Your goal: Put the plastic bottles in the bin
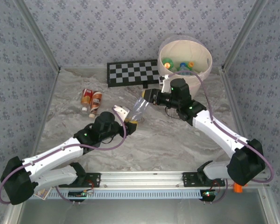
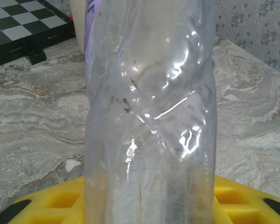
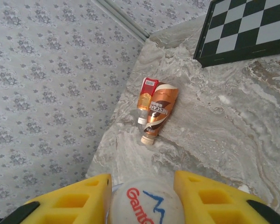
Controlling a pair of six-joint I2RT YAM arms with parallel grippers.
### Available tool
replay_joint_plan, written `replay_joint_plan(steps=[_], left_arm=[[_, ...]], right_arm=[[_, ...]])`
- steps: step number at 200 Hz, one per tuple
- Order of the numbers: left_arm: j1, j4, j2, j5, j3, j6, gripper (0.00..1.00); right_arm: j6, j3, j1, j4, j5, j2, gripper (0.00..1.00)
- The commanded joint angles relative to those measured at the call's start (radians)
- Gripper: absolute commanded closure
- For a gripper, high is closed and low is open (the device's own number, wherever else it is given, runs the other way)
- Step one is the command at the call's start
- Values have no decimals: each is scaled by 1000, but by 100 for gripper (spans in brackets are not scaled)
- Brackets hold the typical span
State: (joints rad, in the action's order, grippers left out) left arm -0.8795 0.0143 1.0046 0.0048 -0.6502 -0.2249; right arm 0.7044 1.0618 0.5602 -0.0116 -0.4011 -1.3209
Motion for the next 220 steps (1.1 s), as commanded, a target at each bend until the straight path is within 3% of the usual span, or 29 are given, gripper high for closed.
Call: replay_joint_plan(steps=[1,11,49,79,88,114,159,168,220], left_arm=[[-8,12,-25,-2,-17,15,56],[-9,9,-27,-3,-16,18,56],[-10,1,-34,-24,-14,14,51],[-9,-10,-44,-50,-17,8,30],[-7,-11,-51,-63,-14,2,20],[-9,-23,-79,-83,-12,-10,12],[-7,-42,-142,-128,13,-39,6],[-7,-46,-154,-145,20,-49,0],[-7,-78,-186,-240,38,-83,0]], right_arm=[[9,32,2,-28,-35,-7,68],[9,31,2,-27,-28,-2,72],[-14,32,0,3,9,30,72],[-36,40,-3,29,31,53,72],[-41,43,-6,37,37,59,72],[-55,49,-8,49,55,74,72],[-66,49,-8,75,109,110,72],[-103,48,-7,80,119,117,72],[-128,40,-2,92,166,150,72]])
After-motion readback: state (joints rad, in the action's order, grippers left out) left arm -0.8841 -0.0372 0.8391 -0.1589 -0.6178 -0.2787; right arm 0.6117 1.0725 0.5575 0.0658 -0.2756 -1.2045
